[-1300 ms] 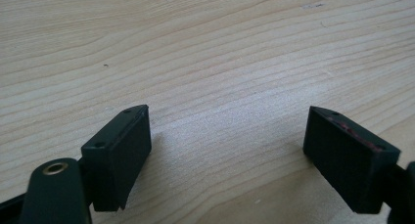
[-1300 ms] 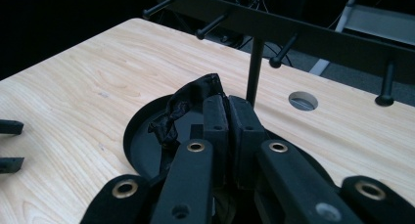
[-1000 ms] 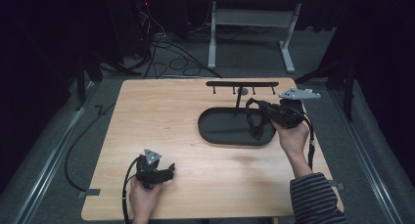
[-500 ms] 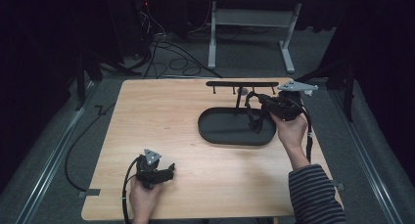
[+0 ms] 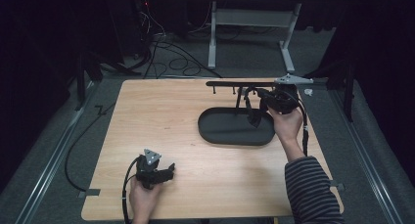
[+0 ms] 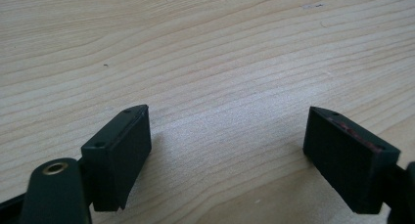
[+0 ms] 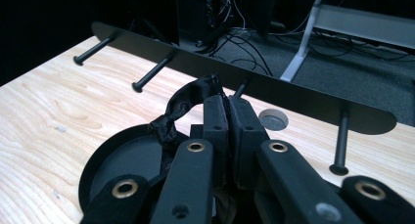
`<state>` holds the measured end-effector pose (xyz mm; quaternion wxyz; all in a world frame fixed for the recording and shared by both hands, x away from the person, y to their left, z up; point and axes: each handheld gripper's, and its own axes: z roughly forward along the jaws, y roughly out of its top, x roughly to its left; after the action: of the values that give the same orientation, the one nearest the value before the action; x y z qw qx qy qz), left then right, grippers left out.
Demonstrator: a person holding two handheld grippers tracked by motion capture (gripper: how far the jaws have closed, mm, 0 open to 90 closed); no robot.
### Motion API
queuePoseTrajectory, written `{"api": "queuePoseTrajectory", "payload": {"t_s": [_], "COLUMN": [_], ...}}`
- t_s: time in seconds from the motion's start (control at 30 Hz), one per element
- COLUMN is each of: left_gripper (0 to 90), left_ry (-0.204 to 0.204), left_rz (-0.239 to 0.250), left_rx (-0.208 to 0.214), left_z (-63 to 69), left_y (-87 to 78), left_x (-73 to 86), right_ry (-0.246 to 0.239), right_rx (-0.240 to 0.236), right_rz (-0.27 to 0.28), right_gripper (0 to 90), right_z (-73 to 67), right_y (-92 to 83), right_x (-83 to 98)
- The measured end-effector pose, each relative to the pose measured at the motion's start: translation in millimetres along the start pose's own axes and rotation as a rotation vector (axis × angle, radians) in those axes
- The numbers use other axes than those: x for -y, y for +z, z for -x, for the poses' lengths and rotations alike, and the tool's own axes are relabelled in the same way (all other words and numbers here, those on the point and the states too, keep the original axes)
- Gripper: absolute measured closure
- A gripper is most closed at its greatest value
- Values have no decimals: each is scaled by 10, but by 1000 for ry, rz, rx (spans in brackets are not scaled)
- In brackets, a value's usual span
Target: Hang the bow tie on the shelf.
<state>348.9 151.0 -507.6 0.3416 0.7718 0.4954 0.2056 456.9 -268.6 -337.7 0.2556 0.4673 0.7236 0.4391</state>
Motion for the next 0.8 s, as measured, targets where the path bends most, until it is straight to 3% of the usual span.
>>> {"api": "queuePoseTrajectory", "payload": {"t_s": [0.47,0.8], "left_gripper": [184,185], "left_ry": [0,0], "left_rz": [0,0], "left_rx": [0,0], "left_z": [0,0], "left_y": [0,0], "left_x": [0,0], "right_ry": [35,53], "right_rx": [64,75], "right_rz": [-22,-53], "right_gripper": [879,865], "right_z": [130,167], "right_y": [151,214], "right_x": [5,39]}}
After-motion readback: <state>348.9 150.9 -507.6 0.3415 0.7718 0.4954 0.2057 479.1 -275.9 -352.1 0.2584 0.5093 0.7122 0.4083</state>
